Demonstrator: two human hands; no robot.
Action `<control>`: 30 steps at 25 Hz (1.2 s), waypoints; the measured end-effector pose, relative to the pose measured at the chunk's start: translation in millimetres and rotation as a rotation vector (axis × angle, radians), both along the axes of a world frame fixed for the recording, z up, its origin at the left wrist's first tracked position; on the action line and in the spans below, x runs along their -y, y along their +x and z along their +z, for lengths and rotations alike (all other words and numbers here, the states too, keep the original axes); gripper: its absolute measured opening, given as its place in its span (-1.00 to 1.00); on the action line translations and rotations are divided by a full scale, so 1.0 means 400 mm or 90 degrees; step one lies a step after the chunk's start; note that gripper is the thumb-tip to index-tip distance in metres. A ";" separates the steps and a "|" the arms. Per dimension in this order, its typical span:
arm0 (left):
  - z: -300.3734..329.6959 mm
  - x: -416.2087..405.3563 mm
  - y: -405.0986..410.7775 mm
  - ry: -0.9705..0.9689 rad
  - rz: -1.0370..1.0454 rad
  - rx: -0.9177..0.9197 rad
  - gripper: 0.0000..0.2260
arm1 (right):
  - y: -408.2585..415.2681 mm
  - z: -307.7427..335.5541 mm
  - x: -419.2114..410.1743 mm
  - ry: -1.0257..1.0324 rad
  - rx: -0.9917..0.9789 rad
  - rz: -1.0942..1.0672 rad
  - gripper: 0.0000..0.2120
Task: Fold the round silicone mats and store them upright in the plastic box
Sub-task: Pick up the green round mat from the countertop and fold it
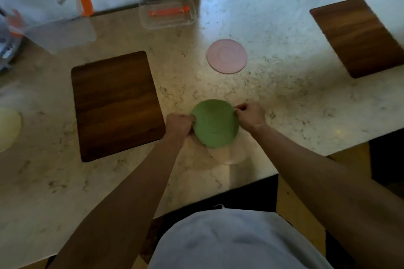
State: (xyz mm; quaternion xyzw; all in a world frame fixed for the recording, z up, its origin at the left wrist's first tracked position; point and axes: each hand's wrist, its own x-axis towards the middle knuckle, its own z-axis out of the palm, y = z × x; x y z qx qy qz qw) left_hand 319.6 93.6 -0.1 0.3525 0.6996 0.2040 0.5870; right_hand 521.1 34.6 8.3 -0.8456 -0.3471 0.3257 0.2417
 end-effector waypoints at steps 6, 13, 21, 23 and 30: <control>-0.009 0.076 0.038 -0.047 -0.095 0.063 -0.93 | 0.045 -0.031 0.119 -0.021 0.006 -0.078 -0.81; -0.047 0.117 0.058 -0.065 -0.116 -0.021 -0.95 | 0.067 -0.087 0.155 -0.079 0.002 -0.058 -0.81; -0.076 0.139 0.068 0.013 -0.185 -0.167 -0.91 | 0.072 -0.109 0.183 -0.041 0.032 -0.016 -0.86; -0.061 0.145 0.074 0.051 -0.226 -0.226 -0.87 | 0.067 -0.107 0.184 -0.039 0.057 -0.002 -0.85; -0.039 0.157 0.082 0.123 -0.280 -0.322 -0.83 | 0.063 -0.091 0.185 -0.073 0.096 -0.038 -0.85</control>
